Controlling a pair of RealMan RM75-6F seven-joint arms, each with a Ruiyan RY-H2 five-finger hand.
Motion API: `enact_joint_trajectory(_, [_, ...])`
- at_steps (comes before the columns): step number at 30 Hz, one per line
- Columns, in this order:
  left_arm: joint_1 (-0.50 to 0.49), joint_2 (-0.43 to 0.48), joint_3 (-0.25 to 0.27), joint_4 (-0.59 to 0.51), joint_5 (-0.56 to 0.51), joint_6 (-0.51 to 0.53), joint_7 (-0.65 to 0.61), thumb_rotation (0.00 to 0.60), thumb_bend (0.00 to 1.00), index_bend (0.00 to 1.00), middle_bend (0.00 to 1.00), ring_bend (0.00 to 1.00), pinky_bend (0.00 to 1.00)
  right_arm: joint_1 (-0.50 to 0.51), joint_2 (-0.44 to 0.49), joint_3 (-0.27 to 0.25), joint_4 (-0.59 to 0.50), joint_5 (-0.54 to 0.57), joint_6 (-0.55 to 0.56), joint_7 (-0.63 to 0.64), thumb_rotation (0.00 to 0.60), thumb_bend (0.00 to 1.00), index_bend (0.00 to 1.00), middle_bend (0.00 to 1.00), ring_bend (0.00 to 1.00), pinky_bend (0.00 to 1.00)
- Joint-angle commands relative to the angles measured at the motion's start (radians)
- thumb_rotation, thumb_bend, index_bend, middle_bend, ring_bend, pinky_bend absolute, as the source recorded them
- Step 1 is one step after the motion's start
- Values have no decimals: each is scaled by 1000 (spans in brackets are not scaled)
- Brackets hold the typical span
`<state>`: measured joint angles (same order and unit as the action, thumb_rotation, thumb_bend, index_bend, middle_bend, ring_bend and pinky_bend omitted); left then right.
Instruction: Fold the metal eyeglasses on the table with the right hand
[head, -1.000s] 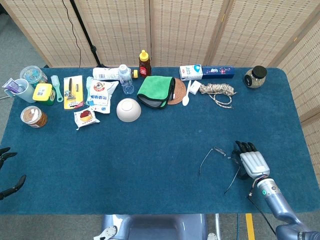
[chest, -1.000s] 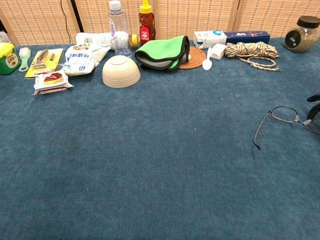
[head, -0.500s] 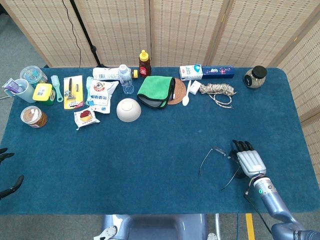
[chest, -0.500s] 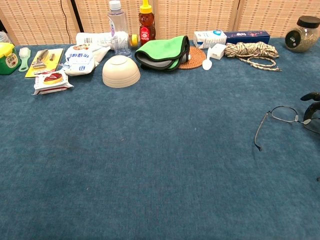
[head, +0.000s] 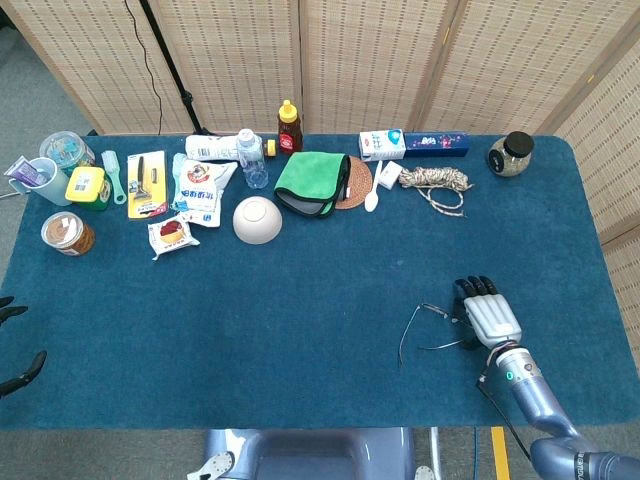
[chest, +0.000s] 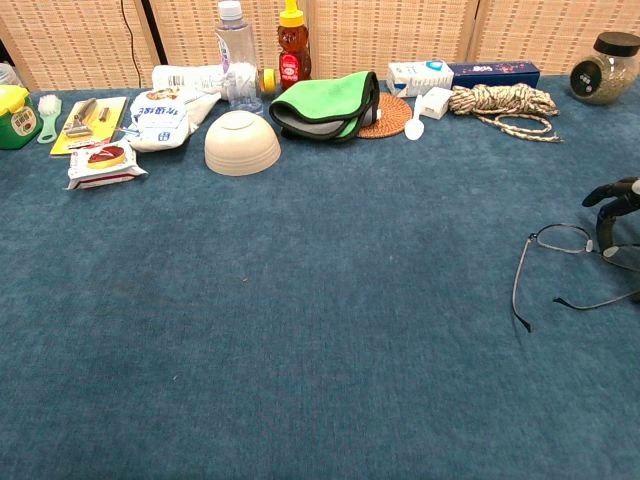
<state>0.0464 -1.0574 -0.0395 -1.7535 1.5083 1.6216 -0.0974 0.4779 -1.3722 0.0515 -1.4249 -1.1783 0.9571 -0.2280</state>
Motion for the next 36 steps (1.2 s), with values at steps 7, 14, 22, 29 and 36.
enact_joint_trajectory(7, [3, 2, -1, 3, -3, 2, -4, 539, 255, 261, 188, 150, 0, 14, -29, 24, 34, 23, -12, 2, 600, 56, 547, 184, 117, 39])
enact_joint_trajectory(14, [3, 1, -1, 2, -4, 1, -3, 538, 255, 261, 188, 150, 0, 33, -51, 54, 72, 55, -31, 6, 600, 57, 615, 236, 156, 56])
enact_joint_trajectory(22, [6, 0, -2, 2, -7, 2, 2, 539, 255, 261, 188, 151, 0, 80, -82, 90, 140, 60, -62, 8, 600, 56, 638, 254, 170, 61])
enact_joint_trajectory(29, [7, 0, -1, -2, -7, 3, 7, 540, 255, 260, 188, 151, 0, 123, -103, 109, 203, 41, -97, 32, 600, 57, 629, 254, 170, 61])
enact_joint_trajectory(36, [9, -1, -1, -6, -7, 4, 13, 538, 255, 261, 188, 150, 0, 155, -131, 123, 251, 31, -125, 58, 600, 56, 622, 253, 170, 61])
